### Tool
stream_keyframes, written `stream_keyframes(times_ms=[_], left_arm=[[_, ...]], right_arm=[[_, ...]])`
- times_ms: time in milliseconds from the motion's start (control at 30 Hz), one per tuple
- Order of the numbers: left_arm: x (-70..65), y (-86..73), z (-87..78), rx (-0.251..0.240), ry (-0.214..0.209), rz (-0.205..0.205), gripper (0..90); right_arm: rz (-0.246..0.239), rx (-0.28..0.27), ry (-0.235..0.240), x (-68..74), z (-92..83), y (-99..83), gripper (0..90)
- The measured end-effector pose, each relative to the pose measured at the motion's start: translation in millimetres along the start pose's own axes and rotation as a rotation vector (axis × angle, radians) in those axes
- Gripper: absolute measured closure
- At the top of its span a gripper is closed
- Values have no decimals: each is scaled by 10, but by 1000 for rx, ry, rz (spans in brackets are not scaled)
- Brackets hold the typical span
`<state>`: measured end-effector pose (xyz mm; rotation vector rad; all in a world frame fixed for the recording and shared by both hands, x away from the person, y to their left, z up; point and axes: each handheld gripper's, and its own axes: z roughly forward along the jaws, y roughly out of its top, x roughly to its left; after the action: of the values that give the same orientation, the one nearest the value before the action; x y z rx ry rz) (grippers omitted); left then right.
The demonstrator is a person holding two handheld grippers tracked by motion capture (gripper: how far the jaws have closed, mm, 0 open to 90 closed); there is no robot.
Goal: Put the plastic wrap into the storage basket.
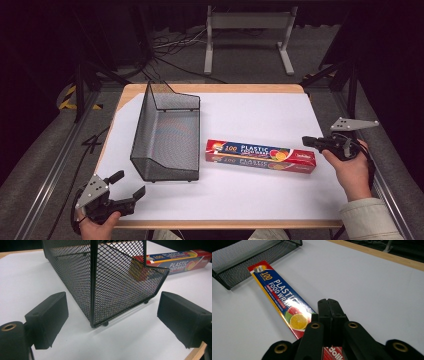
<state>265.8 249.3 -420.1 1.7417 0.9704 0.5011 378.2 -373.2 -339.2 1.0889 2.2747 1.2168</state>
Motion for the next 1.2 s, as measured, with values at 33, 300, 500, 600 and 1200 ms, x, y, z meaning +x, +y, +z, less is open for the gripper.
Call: stream_keyframes(times_ms=[33, 300, 500, 600, 1200], left_arm=[[0, 0, 0, 0, 0, 0, 105], [-10, 4, 18, 7, -4, 10, 106], [-34, 7, 48, 15, -16, 16, 112], [-37, 8, 56, 15, -16, 22, 114], [-32, 5, 45, 12, 0, 15, 114]], right_arm=[[-4, -1, 7, -5, 18, 4, 889], [-8, 47, -5, -67, 180, 25, 900], [14, 142, -49, -198, 420, -39, 900], [7, 191, -72, -222, 508, -47, 900], [43, 311, -59, -205, 630, -141, 900]])
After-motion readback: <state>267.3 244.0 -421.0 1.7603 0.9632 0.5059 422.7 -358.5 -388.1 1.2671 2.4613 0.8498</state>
